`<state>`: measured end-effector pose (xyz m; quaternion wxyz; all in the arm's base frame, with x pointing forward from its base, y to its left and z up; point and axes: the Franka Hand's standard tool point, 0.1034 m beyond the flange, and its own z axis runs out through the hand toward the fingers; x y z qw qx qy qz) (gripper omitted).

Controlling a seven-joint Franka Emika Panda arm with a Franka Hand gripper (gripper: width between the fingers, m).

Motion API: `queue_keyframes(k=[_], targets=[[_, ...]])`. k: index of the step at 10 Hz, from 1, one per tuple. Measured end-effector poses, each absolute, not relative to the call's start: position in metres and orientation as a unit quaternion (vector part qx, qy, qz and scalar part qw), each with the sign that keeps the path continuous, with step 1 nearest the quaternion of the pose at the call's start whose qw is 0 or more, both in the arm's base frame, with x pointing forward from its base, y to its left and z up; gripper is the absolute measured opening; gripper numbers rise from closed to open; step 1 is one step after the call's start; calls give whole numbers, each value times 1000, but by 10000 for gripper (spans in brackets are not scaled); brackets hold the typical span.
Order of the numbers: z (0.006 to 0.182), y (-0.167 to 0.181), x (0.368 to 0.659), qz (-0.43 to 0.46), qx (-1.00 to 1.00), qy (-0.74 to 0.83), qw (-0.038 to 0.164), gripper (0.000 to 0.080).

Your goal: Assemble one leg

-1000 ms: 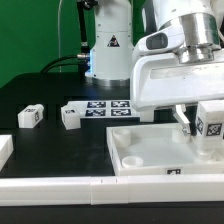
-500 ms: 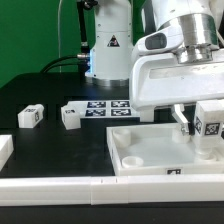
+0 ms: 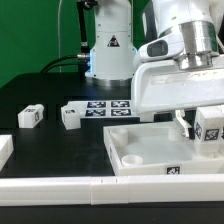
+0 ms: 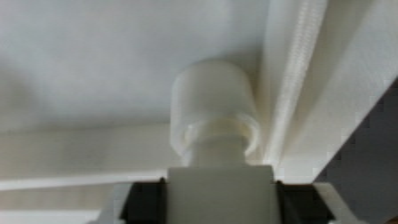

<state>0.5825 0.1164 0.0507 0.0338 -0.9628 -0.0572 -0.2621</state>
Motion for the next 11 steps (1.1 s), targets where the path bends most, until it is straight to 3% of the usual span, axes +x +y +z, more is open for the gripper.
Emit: queue_keyframes(k=[4, 5, 6, 7, 8, 11], targets=[[50, 112, 586, -263, -963, -54, 34, 292], [49, 112, 585, -260, -963, -54, 34, 348], [49, 112, 585, -260, -963, -54, 34, 514], [49, 112, 585, -260, -964, -54, 34, 514], [49, 112, 585, -260, -964, -54, 34, 624], [48, 112, 585, -260, -964, -54, 34, 647]])
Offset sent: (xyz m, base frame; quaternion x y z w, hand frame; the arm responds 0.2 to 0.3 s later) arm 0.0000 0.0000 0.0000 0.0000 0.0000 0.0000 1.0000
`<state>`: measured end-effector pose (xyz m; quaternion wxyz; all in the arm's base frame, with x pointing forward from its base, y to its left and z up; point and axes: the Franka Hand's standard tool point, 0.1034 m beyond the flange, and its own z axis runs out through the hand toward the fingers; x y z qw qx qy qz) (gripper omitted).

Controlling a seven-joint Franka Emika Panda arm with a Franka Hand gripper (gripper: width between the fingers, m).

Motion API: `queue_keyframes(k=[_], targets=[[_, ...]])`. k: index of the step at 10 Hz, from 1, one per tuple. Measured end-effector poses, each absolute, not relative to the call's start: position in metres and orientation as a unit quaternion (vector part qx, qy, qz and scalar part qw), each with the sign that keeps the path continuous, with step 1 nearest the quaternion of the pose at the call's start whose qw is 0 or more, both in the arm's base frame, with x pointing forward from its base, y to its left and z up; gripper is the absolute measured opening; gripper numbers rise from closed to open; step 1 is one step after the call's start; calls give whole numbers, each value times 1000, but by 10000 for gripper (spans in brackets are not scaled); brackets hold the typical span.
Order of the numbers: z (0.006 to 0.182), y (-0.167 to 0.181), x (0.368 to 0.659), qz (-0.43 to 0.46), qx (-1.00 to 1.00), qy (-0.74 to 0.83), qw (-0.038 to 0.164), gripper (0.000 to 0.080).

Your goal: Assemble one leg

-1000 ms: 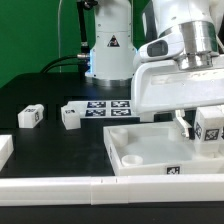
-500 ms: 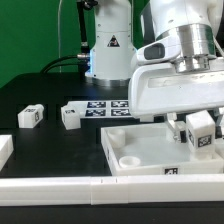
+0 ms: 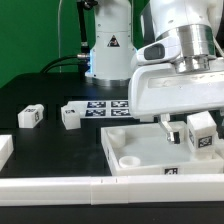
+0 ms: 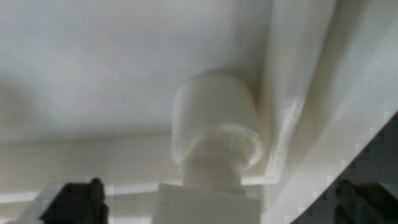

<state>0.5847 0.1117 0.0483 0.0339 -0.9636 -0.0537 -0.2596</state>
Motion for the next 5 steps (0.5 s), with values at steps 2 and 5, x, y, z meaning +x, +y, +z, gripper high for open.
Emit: queue_keyframes(k=[2, 5], targets=[[48, 112, 585, -260, -964, -54, 34, 649], [50, 109, 585, -229, -971, -54, 36, 649]])
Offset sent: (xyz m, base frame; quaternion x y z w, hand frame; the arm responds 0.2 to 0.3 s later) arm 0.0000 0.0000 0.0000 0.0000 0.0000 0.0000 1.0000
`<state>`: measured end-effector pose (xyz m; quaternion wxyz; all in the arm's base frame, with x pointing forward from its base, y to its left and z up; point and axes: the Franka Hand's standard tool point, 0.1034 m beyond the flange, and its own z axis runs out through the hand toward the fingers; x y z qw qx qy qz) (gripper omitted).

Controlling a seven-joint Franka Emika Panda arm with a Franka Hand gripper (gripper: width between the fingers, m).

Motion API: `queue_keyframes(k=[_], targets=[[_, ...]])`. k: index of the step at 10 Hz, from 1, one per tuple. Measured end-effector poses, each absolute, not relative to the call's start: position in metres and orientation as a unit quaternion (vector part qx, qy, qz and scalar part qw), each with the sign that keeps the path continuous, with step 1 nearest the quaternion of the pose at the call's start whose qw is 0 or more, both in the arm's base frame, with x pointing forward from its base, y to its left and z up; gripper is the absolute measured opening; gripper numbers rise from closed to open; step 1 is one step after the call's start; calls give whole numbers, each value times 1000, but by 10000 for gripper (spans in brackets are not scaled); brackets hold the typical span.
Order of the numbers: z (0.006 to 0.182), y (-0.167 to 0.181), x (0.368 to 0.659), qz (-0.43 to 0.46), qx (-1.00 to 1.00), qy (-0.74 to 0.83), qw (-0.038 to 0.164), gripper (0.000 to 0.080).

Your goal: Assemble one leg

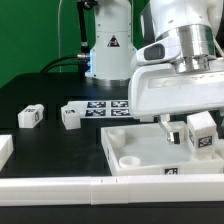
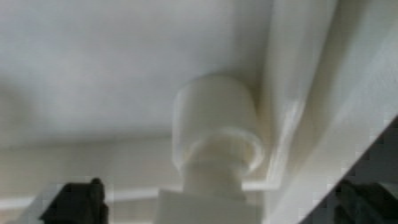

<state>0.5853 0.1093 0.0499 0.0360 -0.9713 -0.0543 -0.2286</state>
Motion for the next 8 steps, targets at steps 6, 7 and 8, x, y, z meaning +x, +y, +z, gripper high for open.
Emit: queue_keyframes(k=[6, 7, 8], targets=[[67, 112, 594, -11, -996, -61, 66, 649], [69, 114, 595, 32, -995, -66, 69, 649], [70, 113, 605, 25, -995, -65, 70, 649]])
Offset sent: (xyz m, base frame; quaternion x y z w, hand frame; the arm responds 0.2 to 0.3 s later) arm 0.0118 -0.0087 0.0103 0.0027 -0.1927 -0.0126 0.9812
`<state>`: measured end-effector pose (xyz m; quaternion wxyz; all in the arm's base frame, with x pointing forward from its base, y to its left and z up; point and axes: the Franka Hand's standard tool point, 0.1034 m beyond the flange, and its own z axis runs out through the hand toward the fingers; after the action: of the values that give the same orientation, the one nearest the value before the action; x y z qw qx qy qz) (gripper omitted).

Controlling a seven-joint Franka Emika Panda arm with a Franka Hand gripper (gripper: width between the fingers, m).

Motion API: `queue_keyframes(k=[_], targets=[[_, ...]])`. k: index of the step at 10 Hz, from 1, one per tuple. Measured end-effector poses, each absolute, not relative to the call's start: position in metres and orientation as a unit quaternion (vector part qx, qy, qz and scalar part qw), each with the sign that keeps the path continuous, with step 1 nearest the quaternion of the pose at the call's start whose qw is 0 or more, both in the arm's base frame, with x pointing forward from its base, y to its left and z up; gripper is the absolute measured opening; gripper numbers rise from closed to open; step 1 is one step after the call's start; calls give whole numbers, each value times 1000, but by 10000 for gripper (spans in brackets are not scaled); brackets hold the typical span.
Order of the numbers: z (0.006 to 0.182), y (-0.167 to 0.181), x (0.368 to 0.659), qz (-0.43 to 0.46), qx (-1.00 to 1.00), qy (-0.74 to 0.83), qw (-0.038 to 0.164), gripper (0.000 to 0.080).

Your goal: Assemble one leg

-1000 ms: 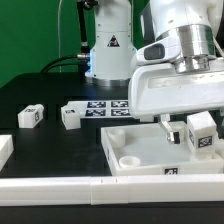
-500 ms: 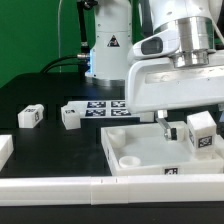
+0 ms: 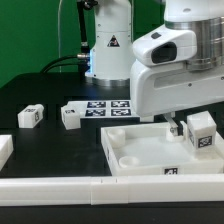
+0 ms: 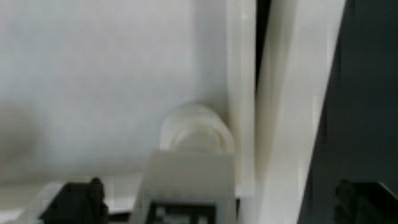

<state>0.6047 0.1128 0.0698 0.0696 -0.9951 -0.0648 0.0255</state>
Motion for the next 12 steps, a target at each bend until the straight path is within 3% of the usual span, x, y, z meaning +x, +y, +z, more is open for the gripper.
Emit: queue_keyframes(k=[6, 8, 9, 12], targets=[[72, 107, 616, 14, -996, -61, 68, 649], [71, 107, 616, 14, -996, -61, 68, 383], [71, 107, 616, 14, -996, -61, 68, 289], [71, 107, 616, 16, -997, -40, 68, 290]])
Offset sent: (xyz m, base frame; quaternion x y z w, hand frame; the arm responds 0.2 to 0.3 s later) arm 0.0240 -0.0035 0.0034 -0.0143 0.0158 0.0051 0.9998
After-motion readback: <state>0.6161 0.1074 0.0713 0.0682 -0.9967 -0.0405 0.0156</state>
